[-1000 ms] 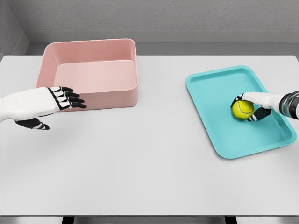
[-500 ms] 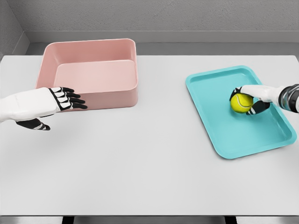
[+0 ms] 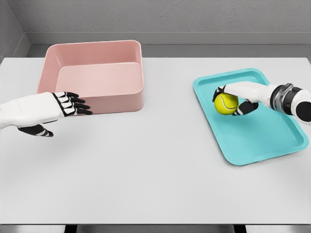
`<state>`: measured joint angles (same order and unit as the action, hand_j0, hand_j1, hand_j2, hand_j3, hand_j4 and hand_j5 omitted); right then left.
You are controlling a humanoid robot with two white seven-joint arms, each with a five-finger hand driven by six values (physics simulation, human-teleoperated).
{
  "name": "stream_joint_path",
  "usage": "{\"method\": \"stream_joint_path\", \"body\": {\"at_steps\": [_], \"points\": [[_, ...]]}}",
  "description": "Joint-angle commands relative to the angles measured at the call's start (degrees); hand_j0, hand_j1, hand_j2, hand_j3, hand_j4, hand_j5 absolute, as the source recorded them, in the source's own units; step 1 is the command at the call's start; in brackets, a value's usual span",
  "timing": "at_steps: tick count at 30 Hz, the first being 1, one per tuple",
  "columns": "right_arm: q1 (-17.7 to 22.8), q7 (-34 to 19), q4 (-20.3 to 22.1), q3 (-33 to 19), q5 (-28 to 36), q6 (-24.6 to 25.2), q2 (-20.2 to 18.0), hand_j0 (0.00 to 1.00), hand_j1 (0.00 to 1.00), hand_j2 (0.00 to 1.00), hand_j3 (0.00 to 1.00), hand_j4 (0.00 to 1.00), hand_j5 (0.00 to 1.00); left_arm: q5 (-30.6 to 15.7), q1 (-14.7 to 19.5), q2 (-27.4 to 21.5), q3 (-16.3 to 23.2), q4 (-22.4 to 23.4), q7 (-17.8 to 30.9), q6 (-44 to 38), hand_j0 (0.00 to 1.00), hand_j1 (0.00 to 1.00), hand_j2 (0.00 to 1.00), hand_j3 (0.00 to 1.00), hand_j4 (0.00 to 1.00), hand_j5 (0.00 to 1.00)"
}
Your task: Put the tennis from the blue tray into the pink basket with both arms
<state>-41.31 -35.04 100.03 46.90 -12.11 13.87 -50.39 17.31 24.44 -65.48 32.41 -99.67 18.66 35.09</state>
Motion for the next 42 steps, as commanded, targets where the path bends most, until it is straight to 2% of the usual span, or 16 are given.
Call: {"method": "stream_joint_path", "body": {"at_steps": [1, 16, 19, 24, 26, 35, 36, 37, 38, 42], "points": [[0.00, 0.04, 0.43, 0.73, -0.02, -0.51, 1.52, 0.50, 0.50, 0.50, 0.50, 0.50, 0.50, -0.35, 0.00, 0.00, 0.02, -0.09, -0.03, -0.09, 1.00, 1.00, 1.00, 1.00, 1.00, 1.00], [-7.29, 0.04, 0.43, 13.74, -0.02, -2.27, 12.24, 0.50, 0.50, 0.50, 0.50, 0.50, 0.50, -0.18, 0.00, 0.26, -0.15, 0.00, -0.03, -0.09, 1.00, 1.00, 1.00, 1.00, 1.00, 1.00], [-8.26, 0.04, 0.43, 16.03, -0.02, -6.05, 13.12, 0.50, 0.50, 0.50, 0.50, 0.50, 0.50, -0.26, 0.00, 0.27, -0.15, 0.09, -0.03, -0.09, 1.00, 1.00, 1.00, 1.00, 1.00, 1.00], [-9.23, 0.04, 0.43, 17.87, -0.02, -6.93, 16.11, 0.50, 0.50, 0.50, 0.50, 0.50, 0.50, -0.26, 0.00, 0.18, -0.07, -0.09, 0.06, -0.09, 1.00, 1.00, 1.00, 1.00, 1.00, 1.00], [-9.58, 0.04, 0.43, 18.49, -0.02, -8.77, 16.81, 0.50, 0.50, 0.50, 0.50, 0.50, 0.50, -0.26, 0.00, 0.18, 0.02, -0.18, 0.06, -0.09, 1.00, 1.00, 1.00, 1.00, 1.00, 1.00], [-10.81, 0.04, 0.43, 20.16, -0.02, -8.51, 19.98, 0.50, 0.50, 0.50, 0.50, 0.50, 0.50, -0.26, 0.00, 0.09, 0.02, -0.53, 0.06, -0.09, 1.00, 1.00, 1.00, 1.00, 1.00, 1.00], [-10.99, 0.04, 0.43, 20.42, -0.02, -8.33, 19.98, 0.51, 0.51, 0.51, 0.51, 0.51, 0.51, -0.26, 0.00, 0.09, 0.02, -0.53, 0.06, -0.09, 1.00, 1.00, 1.00, 1.00, 1.00, 1.00], [-10.99, 0.04, 0.43, 20.42, 0.07, -7.98, 19.98, 0.80, 0.80, 0.80, 0.80, 0.80, 0.80, -0.26, 0.00, 0.09, 0.02, -0.53, 0.06, -0.09, 1.00, 1.00, 1.00, 1.00, 1.00, 1.00], [-11.07, 0.04, 0.43, 20.60, 0.07, -7.98, 20.06, 1.00, 1.00, 1.00, 1.00, 1.00, 1.00, -0.26, 0.00, 0.09, 0.02, -0.53, 0.06, -0.09, 1.00, 1.00, 1.00, 1.00, 1.00, 1.00], [-11.16, 0.04, 0.43, 20.69, 0.07, -8.51, 19.54, 1.00, 1.00, 1.00, 1.00, 1.00, 1.00, -0.26, 0.00, 0.09, 0.02, -0.53, 0.06, -0.09, 1.00, 1.00, 1.00, 1.00, 1.00, 1.00]]}}
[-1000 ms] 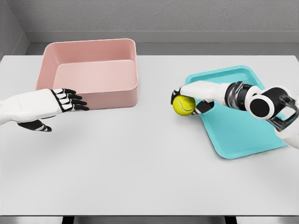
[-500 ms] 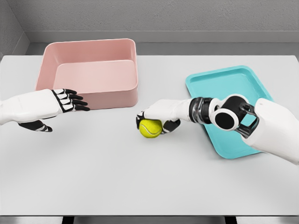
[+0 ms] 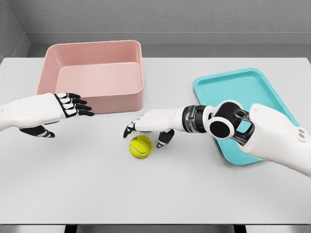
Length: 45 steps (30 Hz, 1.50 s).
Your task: Put the tennis from the blue tray into the pink basket with both arms
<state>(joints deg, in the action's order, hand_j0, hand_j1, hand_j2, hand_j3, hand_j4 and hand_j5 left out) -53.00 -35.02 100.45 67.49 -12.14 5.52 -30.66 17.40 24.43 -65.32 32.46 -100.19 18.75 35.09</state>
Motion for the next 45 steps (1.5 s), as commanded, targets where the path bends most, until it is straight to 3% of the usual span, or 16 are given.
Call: {"method": "stream_joint_path", "body": {"at_steps": [1, 2, 4, 8, 11, 13, 17, 21, 27, 30, 34, 45], "points": [[-0.09, 0.02, 0.01, -0.08, 0.01, -0.24, -0.54, 1.00, 1.00, 1.00, 1.00, 1.00, 1.00, -0.35, 0.00, -0.07, -0.03, 0.00, -0.03, -0.09, 1.00, 1.00, 1.00, 1.00, 1.00, 1.00], [-0.53, 0.02, 0.01, -0.34, 0.01, -0.16, -0.89, 1.00, 1.00, 1.00, 1.00, 1.00, 1.00, -0.35, 0.00, -0.07, -0.03, 0.00, -0.03, -0.09, 1.00, 1.00, 1.00, 1.00, 1.00, 1.00], [-2.02, 0.02, 0.01, -3.06, 0.01, -0.51, -5.81, 1.00, 1.00, 1.00, 1.00, 1.00, 1.00, -0.26, -0.09, 0.02, 0.06, 0.08, -0.03, -0.09, 1.00, 1.00, 1.00, 1.00, 1.00, 1.00], [0.35, 0.02, 0.01, -21.25, 0.01, -7.45, -17.32, 1.00, 1.00, 1.00, 1.00, 1.00, 1.00, 0.00, -1.67, 0.19, -0.29, 0.00, 0.06, -0.09, 1.00, 1.00, 1.00, 1.00, 1.00, 1.00], [14.41, 0.02, -0.16, -41.99, 0.36, -13.77, -24.62, 1.00, 1.00, 1.00, 1.00, 1.00, 1.00, 3.43, -1.84, 2.91, -0.55, -0.27, 0.15, -0.09, 1.00, 1.00, 1.00, 1.00, 1.00, 1.00], [17.75, 0.02, -1.30, -46.39, 0.45, -18.52, -27.26, 1.00, 1.00, 1.00, 1.00, 1.00, 1.00, 8.61, -1.76, 7.57, -0.64, -1.14, 0.06, -0.09, 1.00, 1.00, 1.00, 1.00, 1.00, 1.00], [19.33, 0.02, -5.70, -47.10, 0.71, -26.61, -28.67, 1.00, 1.00, 1.00, 1.00, 1.00, 1.00, 13.98, -1.84, 11.18, 0.24, -1.85, 0.06, -0.09, 1.00, 1.00, 1.00, 1.00, 1.00, 1.00], [23.20, 0.02, -4.12, -46.92, 0.71, -29.25, -28.58, 1.00, 1.00, 1.00, 1.00, 1.00, 1.00, 18.46, -1.84, 15.92, 1.38, -2.11, 0.06, -0.09, 1.00, 1.00, 1.00, 1.00, 1.00, 1.00], [23.03, 0.02, -4.21, -47.01, 0.54, -28.90, -27.97, 1.00, 1.00, 1.00, 1.00, 1.00, 1.00, 22.33, 0.35, 21.37, 2.52, -1.41, -0.03, -0.09, 1.00, 1.00, 1.00, 1.00, 1.00, 1.00], [22.85, 0.02, -4.38, -47.01, 0.54, -28.90, -28.05, 1.00, 1.00, 1.00, 1.00, 1.00, 1.00, 22.59, 4.66, 21.81, 8.15, -1.23, 0.15, -0.09, 1.00, 1.00, 1.00, 1.00, 1.00, 1.00], [22.59, 0.02, -4.65, -47.01, 0.54, -28.90, -28.14, 1.00, 1.00, 1.00, 1.00, 1.00, 1.00, 25.75, 8.00, 21.55, 13.24, -1.23, 0.41, -0.09, 1.00, 1.00, 1.00, 1.00, 1.00, 1.00], [23.03, 0.02, -4.56, -47.01, 0.54, -28.98, -28.49, 1.00, 1.00, 1.00, 1.00, 1.00, 1.00, 29.45, 14.06, 20.85, 19.75, -2.11, 1.20, -0.09, 1.00, 1.00, 1.00, 1.00, 1.00, 1.00]]}}
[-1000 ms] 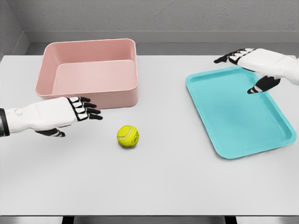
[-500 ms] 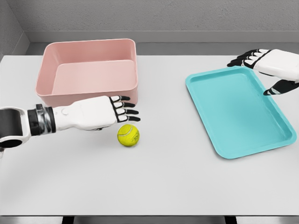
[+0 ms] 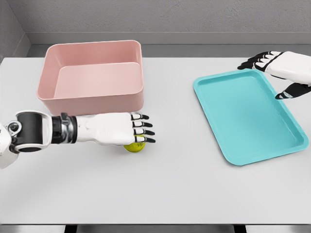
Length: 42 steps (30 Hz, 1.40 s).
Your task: Put the tennis from the blue tray into the pink basket with both arms
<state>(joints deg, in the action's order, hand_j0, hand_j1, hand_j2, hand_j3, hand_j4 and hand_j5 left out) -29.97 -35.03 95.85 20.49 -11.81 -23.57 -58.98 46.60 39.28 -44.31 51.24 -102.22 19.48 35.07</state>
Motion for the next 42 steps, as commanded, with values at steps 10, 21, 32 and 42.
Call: {"method": "stream_joint_path", "body": {"at_steps": [10, 21, 32, 42], "points": [[0.09, 0.03, 0.03, -0.02, 0.21, 0.10, -0.26, 1.00, 1.00, 1.00, 1.00, 1.00, 1.00, 2.70, 6.51, -0.07, 9.76, 0.10, 0.74, -0.07, 1.00, 1.00, 1.00, 1.00, 1.00, 1.00], [0.17, 0.03, 0.21, -0.02, 0.21, 0.10, -0.26, 1.00, 1.00, 1.00, 1.00, 1.00, 1.00, 5.78, 8.62, 2.21, 11.16, 4.05, 0.74, -0.07, 1.00, 1.00, 1.00, 1.00, 1.00, 1.00], [0.26, 0.03, 0.30, 0.07, 0.21, 0.10, -0.17, 1.00, 1.00, 1.00, 1.00, 1.00, 1.00, 6.40, 9.32, 4.32, 14.15, 5.19, 0.74, -0.07, 0.96, 0.96, 0.96, 0.96, 0.96, 0.96], [0.35, 0.03, 0.30, 0.07, 0.21, 0.10, -0.17, 1.00, 1.00, 1.00, 1.00, 1.00, 1.00, 6.31, 9.67, 4.23, 14.24, 5.19, 0.74, -0.07, 0.50, 0.50, 0.50, 0.50, 0.50, 0.50]]}}
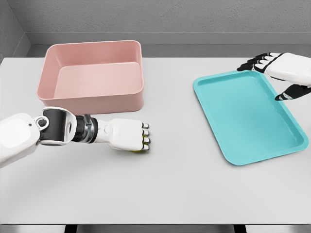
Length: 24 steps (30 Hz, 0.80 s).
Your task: Put the tennis from the blue tray into the pink basket with both arms
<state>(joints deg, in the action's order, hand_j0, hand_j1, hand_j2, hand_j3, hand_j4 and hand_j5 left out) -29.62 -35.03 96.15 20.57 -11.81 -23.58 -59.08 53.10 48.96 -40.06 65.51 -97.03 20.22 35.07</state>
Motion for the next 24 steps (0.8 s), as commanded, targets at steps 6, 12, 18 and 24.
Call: {"method": "stream_joint_path", "body": {"at_steps": [6, 12, 18, 24], "points": [[0.00, 0.03, 0.09, -0.10, 0.12, 0.12, 0.02, 1.00, 1.00, 1.00, 1.00, 1.00, 1.00, -0.81, 0.00, 0.07, -0.03, -0.09, 1.84, -0.07, 0.33, 0.33, 0.33, 0.33, 0.33, 0.33], [0.00, 0.03, 0.09, -0.10, 0.21, 0.12, 0.02, 1.00, 1.00, 1.00, 1.00, 1.00, 1.00, -4.50, 0.53, -0.01, -0.47, -0.35, 4.30, -0.07, 0.05, 0.05, 0.05, 0.05, 0.05, 0.05], [0.09, 0.03, 0.01, -0.10, 0.21, 0.12, 0.02, 1.00, 1.00, 1.00, 1.00, 1.00, 1.00, -10.30, 0.97, -0.01, -3.11, -0.70, 5.97, -0.07, 0.00, 0.00, 0.00, 0.00, 0.00, 0.00], [0.09, 0.03, -0.08, -0.10, 0.21, 0.12, 0.02, 1.00, 1.00, 1.00, 1.00, 1.00, 1.00, -18.91, 1.85, -0.01, -6.53, -1.05, 5.79, -0.07, 0.01, 0.01, 0.01, 0.01, 0.01, 0.01]]}}
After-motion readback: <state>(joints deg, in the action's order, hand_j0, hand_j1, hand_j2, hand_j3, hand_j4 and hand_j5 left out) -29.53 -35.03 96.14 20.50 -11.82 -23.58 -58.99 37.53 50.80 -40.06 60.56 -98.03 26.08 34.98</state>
